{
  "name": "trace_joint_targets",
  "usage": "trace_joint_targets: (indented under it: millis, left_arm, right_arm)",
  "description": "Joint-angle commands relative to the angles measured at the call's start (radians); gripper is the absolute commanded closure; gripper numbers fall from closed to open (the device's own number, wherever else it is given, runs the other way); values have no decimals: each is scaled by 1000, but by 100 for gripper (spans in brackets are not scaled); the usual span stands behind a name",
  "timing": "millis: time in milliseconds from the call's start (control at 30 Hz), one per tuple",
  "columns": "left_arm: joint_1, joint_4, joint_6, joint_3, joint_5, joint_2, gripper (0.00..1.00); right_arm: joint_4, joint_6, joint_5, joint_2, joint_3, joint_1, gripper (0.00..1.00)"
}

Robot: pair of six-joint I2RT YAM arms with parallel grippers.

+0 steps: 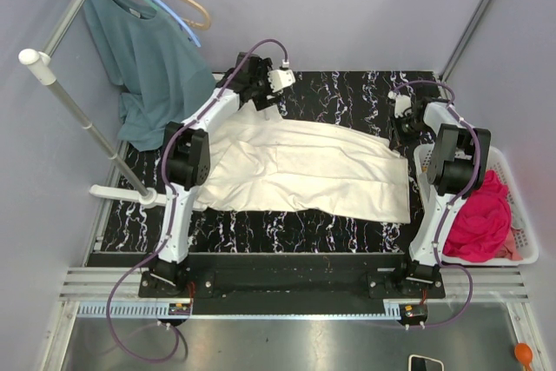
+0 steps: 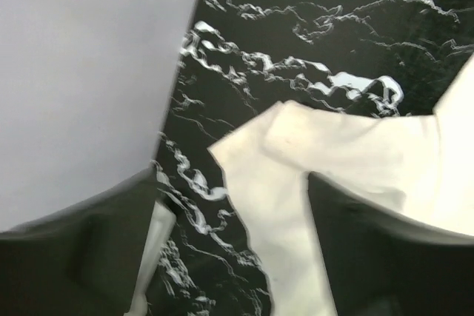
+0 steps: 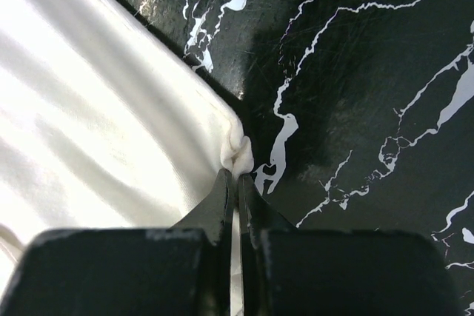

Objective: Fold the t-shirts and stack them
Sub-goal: Fold the tshirt

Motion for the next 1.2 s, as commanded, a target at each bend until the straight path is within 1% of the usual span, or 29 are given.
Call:
trace_joint_targets:
  millis: [0,67,100,233,433,567,733,867,1000,1067,1167]
  left_arm:
    - [21,-196,-57,217,7,108,1]
    - [34,-245,-104,309,21,156,1]
    - [38,-250,-117,317,26,161,1]
    - [43,-268,-134,299,46,158,1]
    - [41,-382,-95,299,109,170,1]
    - [31,-434,-57,297,112,185,1]
    - [26,-439,-39,315,86,208,4]
    - [26,-436,-6,348,37,240,10]
    - [28,-434,4,346,31,245,16]
    - [28,-436,17,319,35,234,18]
    - [21,-436,43,259,34,211,27]
  right_arm:
    - [-38,-7,3,-40,-31,7,100]
    - [-35,-9,-1,-43,-40,8,100]
    - [-35,-9,-3,-43,-43,8,100]
    - [-33,-7,-12,-44,-46,8,100]
    - [-33,-1,-20,-46,-48,13,100]
    - [-33,-1,-23,-46,-51,16,100]
    - [-33,-1,-26,-52,-56,19,100]
    - [-35,-4,-27,-52,-65,21,100]
    - [-35,-7,-27,-52,-72,21,100]
    - [-33,-7,-26,-50,-72,21,100]
    - [-33,-6,-27,-50,-71,21,100]
